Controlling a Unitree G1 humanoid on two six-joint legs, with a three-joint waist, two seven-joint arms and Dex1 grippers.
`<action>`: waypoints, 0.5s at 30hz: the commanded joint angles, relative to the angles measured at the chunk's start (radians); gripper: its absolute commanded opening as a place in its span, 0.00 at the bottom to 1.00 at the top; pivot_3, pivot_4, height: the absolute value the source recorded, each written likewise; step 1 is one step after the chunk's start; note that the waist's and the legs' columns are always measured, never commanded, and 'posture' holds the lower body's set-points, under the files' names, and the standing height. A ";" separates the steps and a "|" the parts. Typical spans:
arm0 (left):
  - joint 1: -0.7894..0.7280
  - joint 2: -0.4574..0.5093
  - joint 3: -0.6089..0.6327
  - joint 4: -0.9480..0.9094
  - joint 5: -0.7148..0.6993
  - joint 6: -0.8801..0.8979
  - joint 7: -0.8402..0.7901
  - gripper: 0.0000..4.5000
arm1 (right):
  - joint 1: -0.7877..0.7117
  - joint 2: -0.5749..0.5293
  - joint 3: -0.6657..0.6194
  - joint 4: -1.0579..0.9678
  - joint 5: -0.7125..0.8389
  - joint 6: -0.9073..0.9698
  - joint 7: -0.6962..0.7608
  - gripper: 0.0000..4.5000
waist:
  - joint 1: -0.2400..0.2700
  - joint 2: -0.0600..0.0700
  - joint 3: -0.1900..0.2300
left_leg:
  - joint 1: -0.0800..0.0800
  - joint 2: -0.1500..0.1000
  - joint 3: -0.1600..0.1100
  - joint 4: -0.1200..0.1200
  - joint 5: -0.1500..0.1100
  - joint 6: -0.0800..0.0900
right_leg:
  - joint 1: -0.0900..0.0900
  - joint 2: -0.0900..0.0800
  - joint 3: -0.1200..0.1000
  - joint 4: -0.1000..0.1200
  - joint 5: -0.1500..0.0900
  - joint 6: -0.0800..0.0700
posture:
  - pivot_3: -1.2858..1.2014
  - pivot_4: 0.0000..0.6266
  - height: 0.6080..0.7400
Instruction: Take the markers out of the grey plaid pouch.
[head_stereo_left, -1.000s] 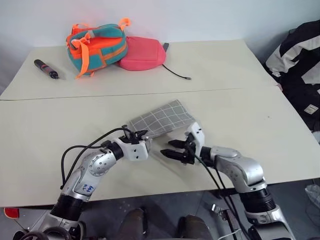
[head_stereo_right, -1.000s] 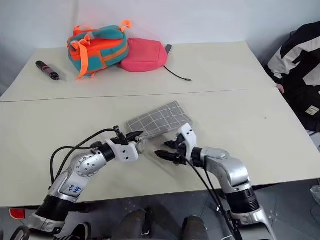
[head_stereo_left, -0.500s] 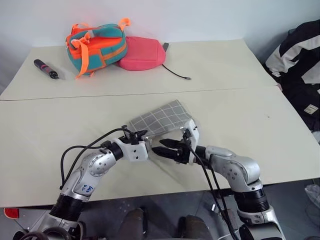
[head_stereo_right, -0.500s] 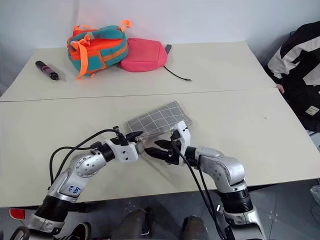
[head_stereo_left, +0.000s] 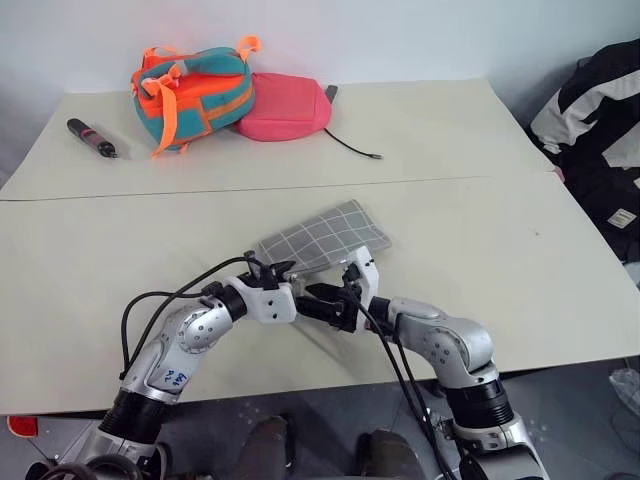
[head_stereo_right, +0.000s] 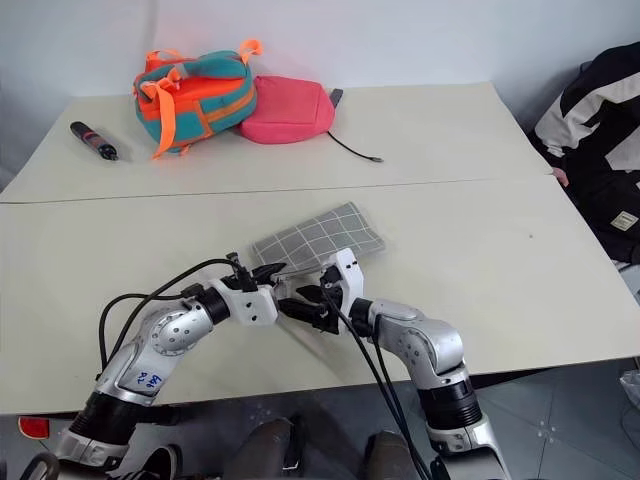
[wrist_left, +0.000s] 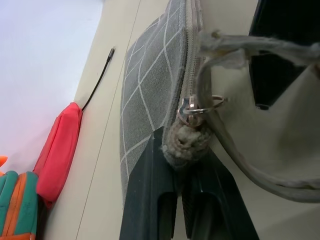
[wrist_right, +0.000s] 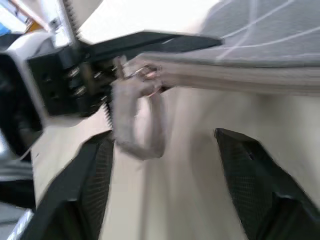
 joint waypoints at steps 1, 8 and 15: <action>0.020 -0.002 -0.024 -0.018 0.006 0.001 -0.004 0.00 | -0.009 0.014 -0.020 -0.020 0.025 -0.007 -0.006 0.40 | 0.000 0.000 0.000 | 0.000 0.000 0.000 0.000 0.000 0.000 | 0.000 0.000 0.000 0.000 0.000 0.000 | 0.52 0.24 1.00; 0.025 0.002 -0.022 -0.021 0.005 0.000 -0.002 0.00 | -0.006 -0.015 -0.031 -0.018 0.017 -0.020 0.004 0.01 | 0.000 0.000 0.000 | 0.000 0.000 0.000 0.000 0.000 0.000 | 0.000 0.000 0.000 0.000 0.000 0.000 | 0.52 0.24 1.00; 0.029 0.007 -0.014 -0.018 0.002 0.001 0.001 0.00 | -0.001 -0.059 -0.058 -0.019 0.028 -0.019 0.030 0.01 | 0.000 0.000 0.000 | 0.000 0.000 0.000 -0.001 0.000 0.000 | 0.000 0.000 0.000 -0.001 0.000 0.000 | 0.52 0.24 1.00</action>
